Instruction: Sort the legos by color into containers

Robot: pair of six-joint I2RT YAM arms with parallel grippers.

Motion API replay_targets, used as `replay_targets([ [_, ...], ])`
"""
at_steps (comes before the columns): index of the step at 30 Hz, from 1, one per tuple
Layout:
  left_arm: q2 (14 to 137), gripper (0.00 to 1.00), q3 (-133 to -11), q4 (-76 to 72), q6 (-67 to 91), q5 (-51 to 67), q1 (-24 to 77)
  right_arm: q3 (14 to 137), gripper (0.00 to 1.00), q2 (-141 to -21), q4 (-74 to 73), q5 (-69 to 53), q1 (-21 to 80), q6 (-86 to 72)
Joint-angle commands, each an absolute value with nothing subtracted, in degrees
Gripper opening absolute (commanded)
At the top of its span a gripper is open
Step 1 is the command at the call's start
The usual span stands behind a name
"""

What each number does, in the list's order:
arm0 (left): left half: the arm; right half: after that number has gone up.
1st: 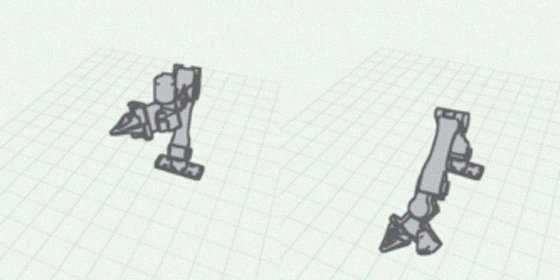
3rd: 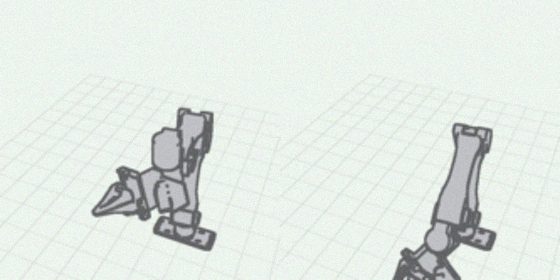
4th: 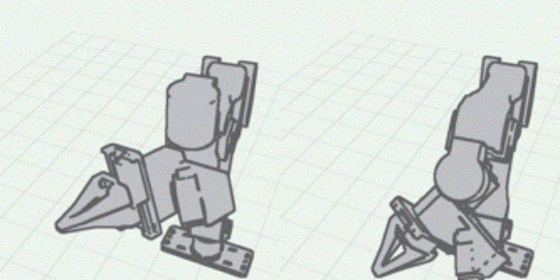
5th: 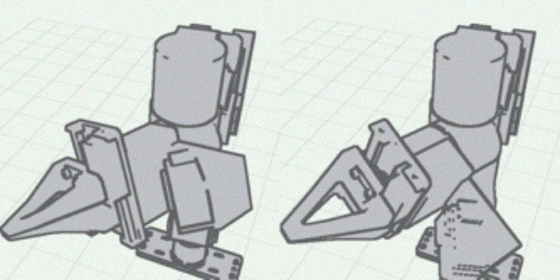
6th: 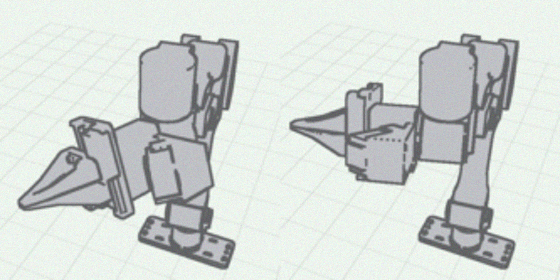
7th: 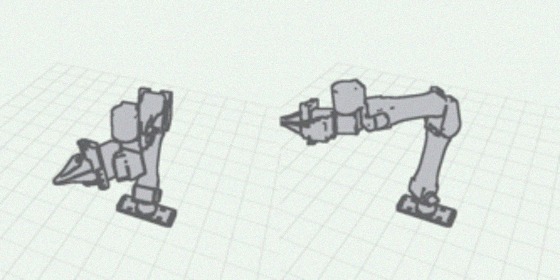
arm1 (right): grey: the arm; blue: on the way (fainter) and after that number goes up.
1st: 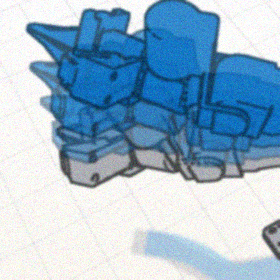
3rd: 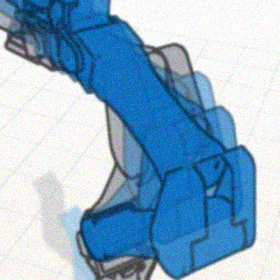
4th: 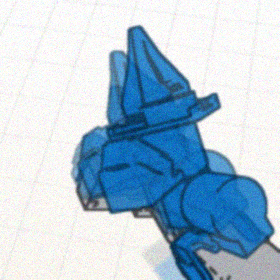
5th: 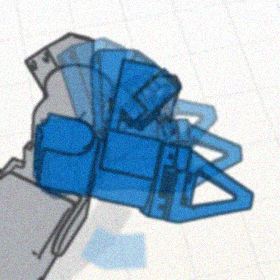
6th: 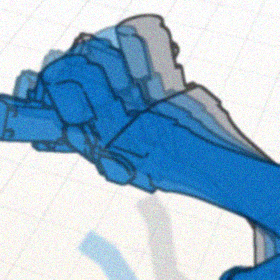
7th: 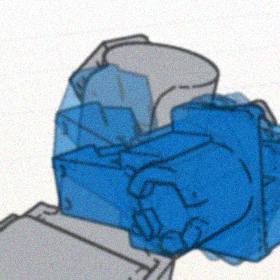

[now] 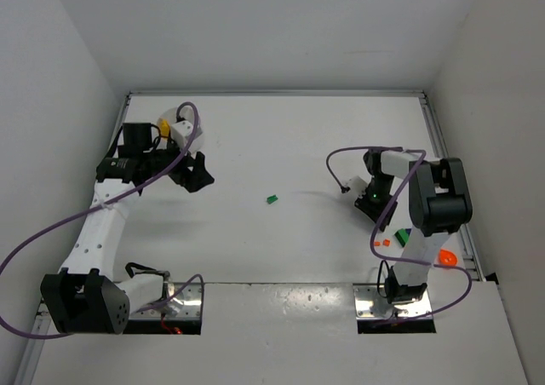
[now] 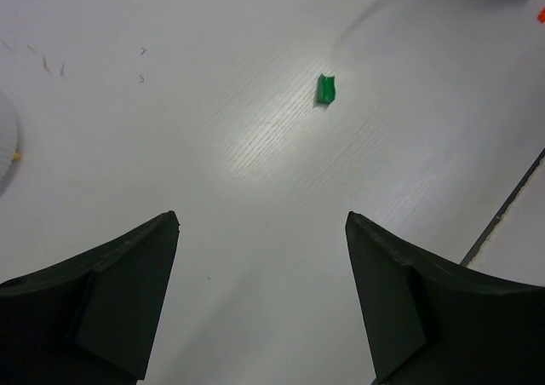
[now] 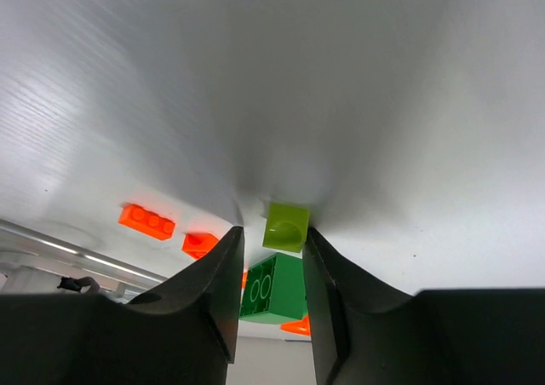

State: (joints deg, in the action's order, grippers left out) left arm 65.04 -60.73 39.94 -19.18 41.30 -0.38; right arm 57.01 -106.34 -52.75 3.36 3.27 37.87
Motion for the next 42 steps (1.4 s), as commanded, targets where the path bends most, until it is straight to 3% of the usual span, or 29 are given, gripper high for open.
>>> replay_targets([
  [1, 63.63, 0.85, -60.47, 38.41, -19.86, 42.63, -0.88, 58.62, 0.35, -107.84, -50.28, -0.44, 4.13, 36.56],
  [11, 63.11, 0.85, -60.47, 38.41, -19.86, 42.63, -1.41, 59.15, 0.42, -108.98, -47.55, 2.01, 5.19, 33.84],
  [20, 63.11, 0.85, -60.47, 37.88, -19.86, 42.63, -1.41, 59.15, 0.41, -107.40, -45.35, 3.96, 5.71, 32.52],
  [27, 63.11, 0.85, -60.47, 37.88, -19.86, 42.63, -1.41, 59.15, 0.28, -107.40, -44.21, 3.96, 6.77, 31.20],
  [31, 62.58, 0.85, -59.94, 37.88, -19.86, 42.63, -1.41, 59.15, 0.13, -106.79, -44.21, 3.96, 7.29, 30.59],
  [35, 61.18, 0.85, -57.84, 36.39, -19.17, 44.82, -2.02, 63.17, 0.07, -103.54, -46.75, -2.53, 7.91, 29.36],
  [42, 56.61, 0.89, -50.72, 27.61, -9.24, 55.27, -2.64, 79.26, 0.04, -101.60, -61.51, -34.94, 10.89, 24.52],
])
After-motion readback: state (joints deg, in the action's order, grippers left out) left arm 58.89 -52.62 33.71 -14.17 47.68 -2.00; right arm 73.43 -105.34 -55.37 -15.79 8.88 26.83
